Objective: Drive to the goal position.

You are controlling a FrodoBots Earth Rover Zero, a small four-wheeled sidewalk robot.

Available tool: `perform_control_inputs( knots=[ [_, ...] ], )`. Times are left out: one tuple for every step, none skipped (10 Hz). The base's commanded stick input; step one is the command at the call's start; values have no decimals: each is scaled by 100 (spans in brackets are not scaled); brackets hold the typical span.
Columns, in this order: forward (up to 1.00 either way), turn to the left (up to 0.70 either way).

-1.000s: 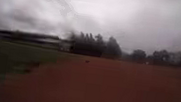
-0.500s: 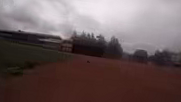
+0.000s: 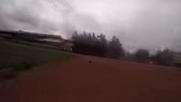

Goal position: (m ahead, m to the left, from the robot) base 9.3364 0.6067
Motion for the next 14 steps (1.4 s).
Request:
perform_control_inputs(
  knots=[
    [70,0],
    [70,0],
    [70,0],
    [70,0],
    [70,0],
    [70,0],
    [70,0],
    [70,0],
    [70,0],
    [70,0],
    [70,0],
    [70,0],
    [70,0],
    [70,0]
  ],
)
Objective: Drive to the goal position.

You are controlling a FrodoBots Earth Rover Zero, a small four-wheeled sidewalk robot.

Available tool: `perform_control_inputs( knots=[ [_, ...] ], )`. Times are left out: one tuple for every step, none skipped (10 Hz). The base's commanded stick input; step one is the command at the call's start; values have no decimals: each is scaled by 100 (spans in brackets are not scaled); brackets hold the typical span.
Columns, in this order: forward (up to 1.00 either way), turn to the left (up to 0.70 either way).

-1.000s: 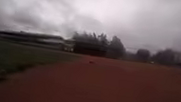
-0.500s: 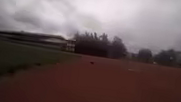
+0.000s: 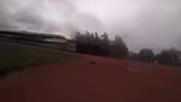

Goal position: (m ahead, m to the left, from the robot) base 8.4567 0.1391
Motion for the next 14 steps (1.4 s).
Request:
perform_control_inputs(
  knots=[
    [70,0],
    [70,0],
    [70,0],
    [70,0],
    [70,0],
    [70,0],
    [70,0],
    [70,0],
    [70,0],
    [70,0],
    [70,0],
    [70,0],
    [70,0],
    [70,0]
  ],
)
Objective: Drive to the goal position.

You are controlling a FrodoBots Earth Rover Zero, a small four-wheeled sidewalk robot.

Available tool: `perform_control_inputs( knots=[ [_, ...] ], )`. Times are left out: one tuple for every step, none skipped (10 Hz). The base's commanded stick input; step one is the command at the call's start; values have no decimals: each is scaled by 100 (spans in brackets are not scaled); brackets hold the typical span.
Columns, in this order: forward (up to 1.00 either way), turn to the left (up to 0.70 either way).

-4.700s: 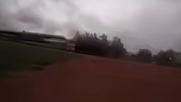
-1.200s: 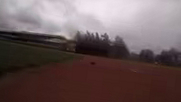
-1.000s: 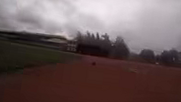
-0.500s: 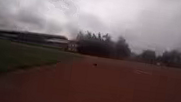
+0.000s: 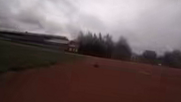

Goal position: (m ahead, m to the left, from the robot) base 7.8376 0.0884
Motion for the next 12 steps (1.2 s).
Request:
perform_control_inputs(
  knots=[
    [70,0],
    [70,0],
    [70,0],
    [70,0],
    [70,35],
    [70,35],
    [70,35],
    [70,35],
    [70,35],
    [70,0],
    [70,0],
    [70,0]
  ],
)
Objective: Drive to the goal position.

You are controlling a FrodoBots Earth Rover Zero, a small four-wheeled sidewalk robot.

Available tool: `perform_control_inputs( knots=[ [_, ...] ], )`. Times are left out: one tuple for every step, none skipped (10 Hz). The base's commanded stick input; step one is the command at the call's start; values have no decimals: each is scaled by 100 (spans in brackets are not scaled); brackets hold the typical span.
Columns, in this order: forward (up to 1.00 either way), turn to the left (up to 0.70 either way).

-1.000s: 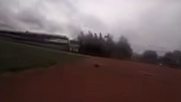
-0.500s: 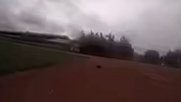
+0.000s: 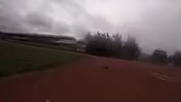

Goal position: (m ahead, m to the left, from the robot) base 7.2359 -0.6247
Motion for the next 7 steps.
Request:
perform_control_inputs(
  knots=[
    [70,0],
    [70,0],
    [70,0],
    [70,0],
    [70,0],
    [70,0],
    [70,0]
  ],
)
